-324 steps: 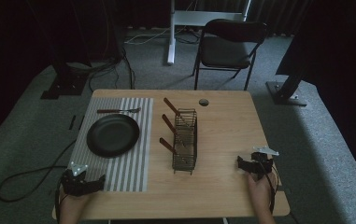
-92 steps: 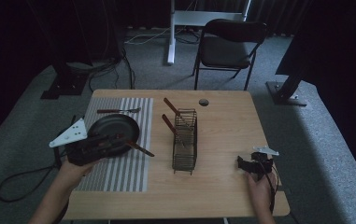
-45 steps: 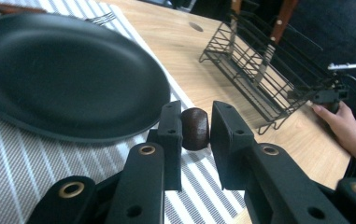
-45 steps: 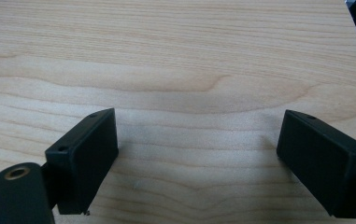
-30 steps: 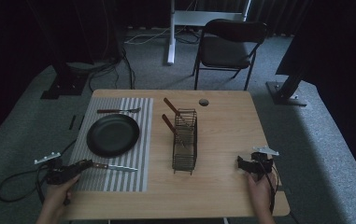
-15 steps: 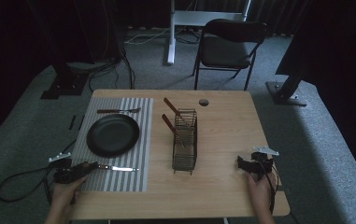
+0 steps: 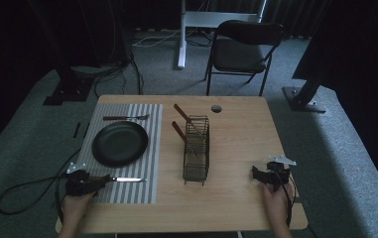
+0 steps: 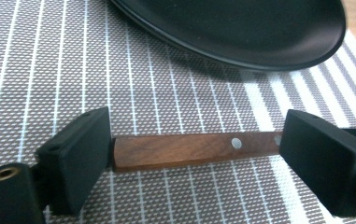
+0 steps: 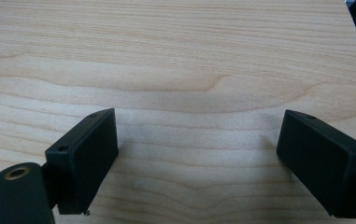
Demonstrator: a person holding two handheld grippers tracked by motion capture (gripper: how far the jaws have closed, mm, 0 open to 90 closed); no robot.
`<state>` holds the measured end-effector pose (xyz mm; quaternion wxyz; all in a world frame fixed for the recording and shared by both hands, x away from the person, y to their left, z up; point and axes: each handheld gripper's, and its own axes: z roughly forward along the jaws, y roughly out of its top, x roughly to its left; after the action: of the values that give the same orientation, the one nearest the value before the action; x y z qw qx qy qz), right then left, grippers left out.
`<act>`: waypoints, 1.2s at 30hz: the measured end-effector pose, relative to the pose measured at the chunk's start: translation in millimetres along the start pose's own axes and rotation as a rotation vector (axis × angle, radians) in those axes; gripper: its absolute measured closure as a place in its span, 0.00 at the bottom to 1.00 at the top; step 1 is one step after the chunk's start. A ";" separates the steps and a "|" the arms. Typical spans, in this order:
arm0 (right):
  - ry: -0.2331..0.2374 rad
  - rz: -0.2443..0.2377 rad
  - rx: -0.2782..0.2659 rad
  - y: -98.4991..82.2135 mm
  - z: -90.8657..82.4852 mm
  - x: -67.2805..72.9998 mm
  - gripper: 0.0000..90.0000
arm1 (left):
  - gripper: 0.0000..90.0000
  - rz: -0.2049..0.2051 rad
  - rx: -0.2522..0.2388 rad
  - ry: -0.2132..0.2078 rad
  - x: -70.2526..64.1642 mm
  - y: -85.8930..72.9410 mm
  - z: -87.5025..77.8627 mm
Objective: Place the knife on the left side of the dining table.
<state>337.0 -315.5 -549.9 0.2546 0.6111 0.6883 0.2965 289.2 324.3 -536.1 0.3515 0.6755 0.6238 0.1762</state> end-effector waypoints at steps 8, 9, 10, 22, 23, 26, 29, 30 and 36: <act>0.000 0.001 0.000 0.0 0.0 0.1 0.13 | 0.11 0.076 -0.052 0.088 -7.1 -9.2 -14.6; 0.000 0.001 0.000 0.0 0.0 0.0 0.13 | 0.11 0.085 -0.062 0.103 -7.9 -11.6 -16.3; 0.000 0.000 0.000 0.0 0.0 0.0 0.13 | 0.11 0.089 -0.065 0.115 -8.6 -13.2 -17.4; 0.000 0.000 0.000 0.0 0.0 0.0 0.13 | 0.11 0.128 -0.060 0.219 -11.4 -31.5 -29.7; 0.000 0.000 0.000 0.0 0.0 0.0 0.13 | 0.11 0.128 -0.060 0.219 -11.4 -31.5 -29.7; 0.000 0.000 0.000 0.0 0.0 0.0 0.13 | 0.05 0.113 -0.038 0.263 -11.8 -35.9 -29.8; 0.000 0.001 0.000 0.0 0.0 0.1 0.13 | 0.00 0.131 -0.035 0.272 -14.5 -37.4 -30.5; 0.000 0.001 0.000 0.0 0.0 0.1 0.13 | 0.00 0.131 -0.035 0.272 -14.5 -37.4 -30.5; 0.000 0.001 0.000 0.0 0.0 0.0 0.13 | 0.00 0.089 -0.093 0.335 -14.2 -39.8 -33.2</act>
<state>337.0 -315.4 -549.8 0.2544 0.6114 0.6882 0.2965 235.9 318.0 -538.0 0.2651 0.6467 0.6344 0.3303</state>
